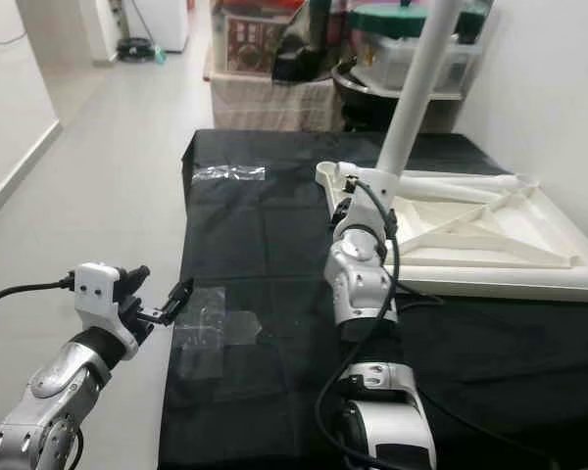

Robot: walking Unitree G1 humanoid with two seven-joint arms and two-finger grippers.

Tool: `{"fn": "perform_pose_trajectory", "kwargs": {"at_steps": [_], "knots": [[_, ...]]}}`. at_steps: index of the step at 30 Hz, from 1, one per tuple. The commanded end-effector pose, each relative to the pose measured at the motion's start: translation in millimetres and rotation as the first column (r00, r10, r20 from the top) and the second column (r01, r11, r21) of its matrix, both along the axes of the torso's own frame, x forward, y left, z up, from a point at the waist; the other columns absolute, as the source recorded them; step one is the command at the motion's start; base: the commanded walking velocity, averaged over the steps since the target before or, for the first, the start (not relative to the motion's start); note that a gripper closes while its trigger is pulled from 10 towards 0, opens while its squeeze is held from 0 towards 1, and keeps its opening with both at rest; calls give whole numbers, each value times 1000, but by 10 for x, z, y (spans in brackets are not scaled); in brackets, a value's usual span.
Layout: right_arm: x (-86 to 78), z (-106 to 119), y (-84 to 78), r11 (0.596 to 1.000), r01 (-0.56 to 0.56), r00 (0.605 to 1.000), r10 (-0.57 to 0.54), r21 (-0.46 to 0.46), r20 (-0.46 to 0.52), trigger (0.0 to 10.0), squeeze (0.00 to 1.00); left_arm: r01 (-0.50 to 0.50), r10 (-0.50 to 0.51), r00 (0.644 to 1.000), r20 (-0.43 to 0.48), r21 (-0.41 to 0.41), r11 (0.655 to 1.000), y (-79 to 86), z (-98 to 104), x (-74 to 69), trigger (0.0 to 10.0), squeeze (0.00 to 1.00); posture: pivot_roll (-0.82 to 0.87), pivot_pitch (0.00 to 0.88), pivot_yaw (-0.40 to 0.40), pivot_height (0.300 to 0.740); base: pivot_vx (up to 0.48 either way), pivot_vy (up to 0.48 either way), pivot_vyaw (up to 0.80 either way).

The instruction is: Building children table

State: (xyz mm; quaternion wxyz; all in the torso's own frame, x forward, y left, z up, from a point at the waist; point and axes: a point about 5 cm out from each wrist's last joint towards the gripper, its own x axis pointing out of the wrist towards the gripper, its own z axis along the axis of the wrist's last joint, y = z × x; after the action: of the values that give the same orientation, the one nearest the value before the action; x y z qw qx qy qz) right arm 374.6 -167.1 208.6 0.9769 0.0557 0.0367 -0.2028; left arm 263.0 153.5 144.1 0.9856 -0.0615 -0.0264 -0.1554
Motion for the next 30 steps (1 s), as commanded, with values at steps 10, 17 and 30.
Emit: {"fn": "perform_pose_trajectory", "kwargs": {"at_steps": [10, 17, 30], "knots": [[-88, 682, -532, 973, -170, 971, 192, -155, 141, 10000, 1000, 10, -10, 1000, -11, 17, 1000, -2, -40, 7, 10000, 0, 46, 0, -82, 740, 0, 0, 0], [-6, 698, -675, 845, -489, 858, 511, -218, 55, 10000, 0, 25, -25, 1000, -6, 10, 1000, -41, -36, 18, 10000, 0, 37, 0, -78, 740, 0, 0, 0], [-28, 658, -775, 490, -856, 501, 865, -167, -25, 10000, 0, 29, -29, 1000, 4, 12, 1000, -18, -24, 27, 10000, 0, 58, 0, -91, 740, 0, 0, 0]]}}
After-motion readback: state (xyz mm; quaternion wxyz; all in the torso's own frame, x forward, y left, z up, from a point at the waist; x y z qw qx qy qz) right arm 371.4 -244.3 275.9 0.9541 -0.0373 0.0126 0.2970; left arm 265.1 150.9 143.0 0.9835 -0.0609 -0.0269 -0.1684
